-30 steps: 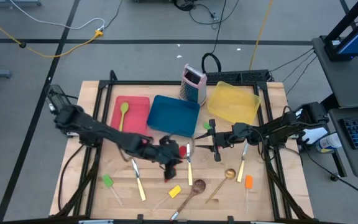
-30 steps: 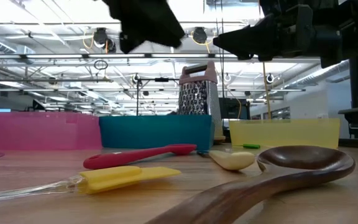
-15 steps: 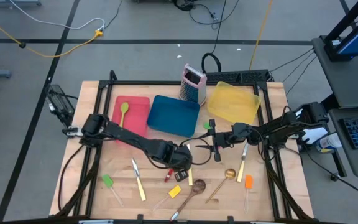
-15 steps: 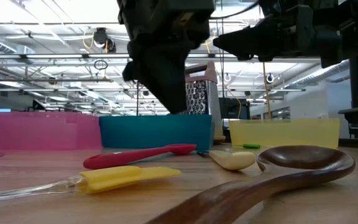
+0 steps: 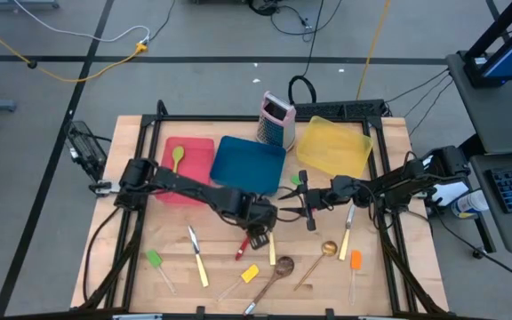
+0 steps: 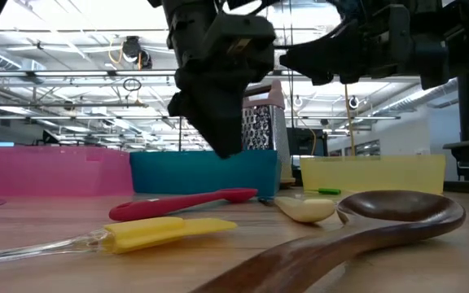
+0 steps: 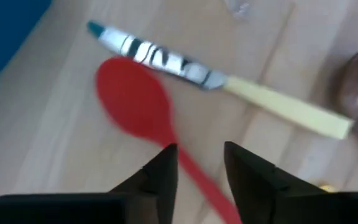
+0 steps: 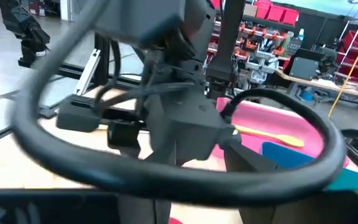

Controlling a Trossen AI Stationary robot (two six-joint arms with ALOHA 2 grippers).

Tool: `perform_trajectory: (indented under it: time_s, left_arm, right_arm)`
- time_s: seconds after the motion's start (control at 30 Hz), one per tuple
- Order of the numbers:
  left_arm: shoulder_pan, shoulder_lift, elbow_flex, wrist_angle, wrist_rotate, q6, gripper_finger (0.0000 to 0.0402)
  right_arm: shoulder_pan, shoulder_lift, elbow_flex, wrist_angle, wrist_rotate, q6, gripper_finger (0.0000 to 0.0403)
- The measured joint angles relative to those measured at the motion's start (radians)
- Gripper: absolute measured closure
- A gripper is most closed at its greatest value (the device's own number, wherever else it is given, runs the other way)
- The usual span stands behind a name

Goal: Pick & Place Kitchen Items
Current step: Put the red spoon into the red bin

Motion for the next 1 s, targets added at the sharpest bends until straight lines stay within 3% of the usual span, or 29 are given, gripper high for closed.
perform_trajectory:
  time_s: [0.2, 0.63, 0.83, 1.0]
  left_arm:
    - [0.003, -0.002, -0.034, -0.020, -0.027, -0.076, 0.0212]
    - [-0.014, -0.002, -0.210, 0.207, -0.050, -0.157, 0.0209]
    - [-0.012, -0.007, -0.244, 0.251, -0.058, -0.157, 0.0246]
    - [-0.011, -0.006, -0.246, 0.234, -0.067, -0.151, 0.0321]
  right_arm:
    - [0.000, 0.000, 0.000, 0.005, 0.000, 0.000, 0.0273]
    - [0.000, 0.000, 0.000, -0.004, -0.002, 0.143, 0.0273]
    - [0.000, 0.000, 0.000, -0.003, -0.001, 0.190, 0.0273]
    - [0.000, 0.000, 0.000, -0.015, 0.000, 0.264, 0.0273]
